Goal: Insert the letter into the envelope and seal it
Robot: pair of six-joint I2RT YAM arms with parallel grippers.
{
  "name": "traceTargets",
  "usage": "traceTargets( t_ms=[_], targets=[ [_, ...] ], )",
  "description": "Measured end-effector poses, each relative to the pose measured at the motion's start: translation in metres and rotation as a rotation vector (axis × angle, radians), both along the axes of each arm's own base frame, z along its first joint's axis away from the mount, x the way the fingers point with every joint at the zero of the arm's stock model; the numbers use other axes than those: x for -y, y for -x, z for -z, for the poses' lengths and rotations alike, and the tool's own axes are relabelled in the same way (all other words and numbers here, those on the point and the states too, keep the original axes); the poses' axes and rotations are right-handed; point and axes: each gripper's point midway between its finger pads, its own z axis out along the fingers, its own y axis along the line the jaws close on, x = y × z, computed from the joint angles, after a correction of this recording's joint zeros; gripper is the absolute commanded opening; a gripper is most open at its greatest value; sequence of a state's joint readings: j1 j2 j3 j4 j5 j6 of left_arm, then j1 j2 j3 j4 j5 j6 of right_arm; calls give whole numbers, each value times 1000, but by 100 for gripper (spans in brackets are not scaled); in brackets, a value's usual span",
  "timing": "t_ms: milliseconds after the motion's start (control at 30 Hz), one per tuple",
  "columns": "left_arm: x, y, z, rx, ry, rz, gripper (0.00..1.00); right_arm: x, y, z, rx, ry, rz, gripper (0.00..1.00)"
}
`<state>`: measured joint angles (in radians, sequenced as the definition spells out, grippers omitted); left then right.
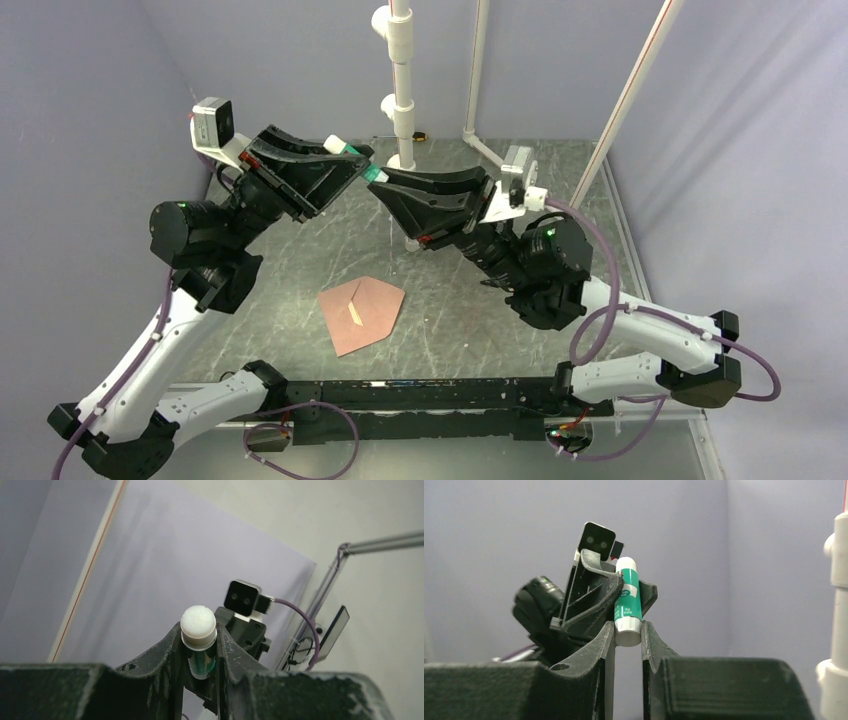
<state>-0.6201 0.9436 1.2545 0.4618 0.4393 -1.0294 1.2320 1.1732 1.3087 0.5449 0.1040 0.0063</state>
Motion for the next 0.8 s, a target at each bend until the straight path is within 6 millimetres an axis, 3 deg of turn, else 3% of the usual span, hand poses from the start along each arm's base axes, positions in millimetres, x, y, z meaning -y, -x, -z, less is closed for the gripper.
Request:
traceTargets(
  t_ms=[67, 100, 267, 333, 467, 667, 800],
  targets=[
    [3, 8, -4, 75, -11, 21, 2, 2, 5, -3, -43, -32, -46, 0],
    [3, 11, -5, 98, -16, 30, 2, 3, 8, -4, -54, -42, -62, 5],
    [5, 19, -5, 162, -39, 47, 2, 5, 18, -3, 43, -1, -64, 58],
    [7, 22, -2, 158, -57, 60, 2, 7, 16, 1, 119, 36, -17, 67],
    [5, 22, 1, 98, -63, 61, 2, 11, 8, 10, 300, 131, 124, 68],
    [1, 11, 3, -36, -28, 46, 2, -1, -7, 23, 478, 268, 277, 57],
    [4, 0, 12, -114, -18, 52, 2, -10, -13, 33, 531, 328, 316, 64]
  ],
)
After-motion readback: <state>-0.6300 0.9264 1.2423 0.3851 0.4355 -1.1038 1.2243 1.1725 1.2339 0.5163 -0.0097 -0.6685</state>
